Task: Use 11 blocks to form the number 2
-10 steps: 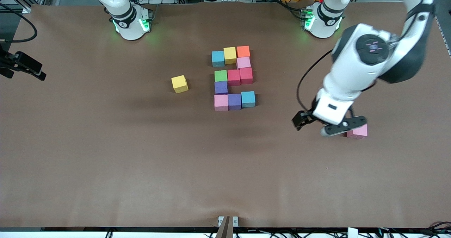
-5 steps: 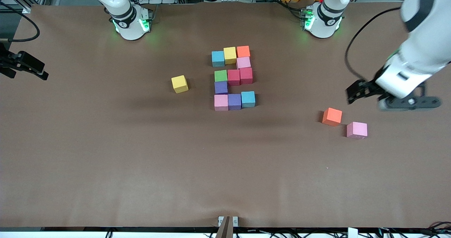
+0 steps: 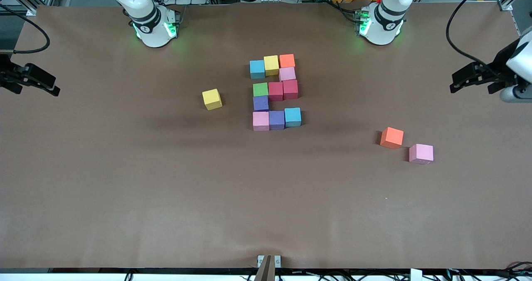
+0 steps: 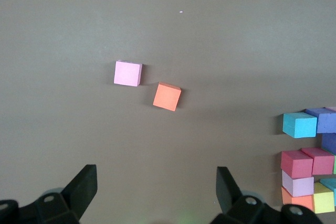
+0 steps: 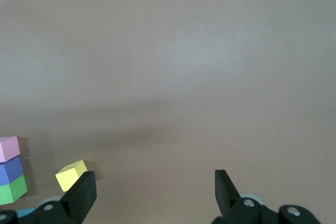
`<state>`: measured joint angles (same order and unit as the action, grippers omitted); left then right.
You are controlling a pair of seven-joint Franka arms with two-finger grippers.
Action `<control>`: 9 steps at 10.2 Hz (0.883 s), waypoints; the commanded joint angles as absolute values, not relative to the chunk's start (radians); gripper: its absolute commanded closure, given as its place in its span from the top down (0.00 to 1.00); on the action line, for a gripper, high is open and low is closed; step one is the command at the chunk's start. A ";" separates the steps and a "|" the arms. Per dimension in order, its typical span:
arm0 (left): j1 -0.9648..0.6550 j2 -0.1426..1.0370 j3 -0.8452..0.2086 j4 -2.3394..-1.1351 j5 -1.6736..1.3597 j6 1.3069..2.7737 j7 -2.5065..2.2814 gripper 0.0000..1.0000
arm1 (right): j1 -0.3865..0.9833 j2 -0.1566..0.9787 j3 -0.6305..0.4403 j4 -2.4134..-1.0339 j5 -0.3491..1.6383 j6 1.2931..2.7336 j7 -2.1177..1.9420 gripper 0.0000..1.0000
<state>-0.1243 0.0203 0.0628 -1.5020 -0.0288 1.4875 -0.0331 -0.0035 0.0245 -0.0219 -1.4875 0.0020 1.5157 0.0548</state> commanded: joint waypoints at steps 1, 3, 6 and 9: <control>-0.208 -0.026 0.116 -1.499 -0.051 1.447 -0.003 1.00 | -0.018 0.037 -0.015 -1.485 -0.006 1.517 0.046 1.00; -0.219 -0.026 0.117 -1.477 -0.055 1.447 0.002 1.00 | -0.018 0.037 -0.017 -1.483 -0.006 1.520 0.046 1.00; -0.229 -0.018 0.120 -1.456 -0.035 1.443 -0.003 1.00 | -0.005 0.055 -0.015 -1.483 -0.006 1.537 0.049 1.00; -0.213 -0.014 0.110 -1.439 -0.032 1.443 -0.005 1.00 | -0.003 0.069 -0.015 -1.483 -0.005 1.572 0.049 1.00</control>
<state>-0.2123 -0.0228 0.1022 -1.4747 -0.0307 1.4623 -0.0238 -0.0023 0.0682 -0.0207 -1.4878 0.0020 1.5711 0.0544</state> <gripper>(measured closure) 0.000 0.000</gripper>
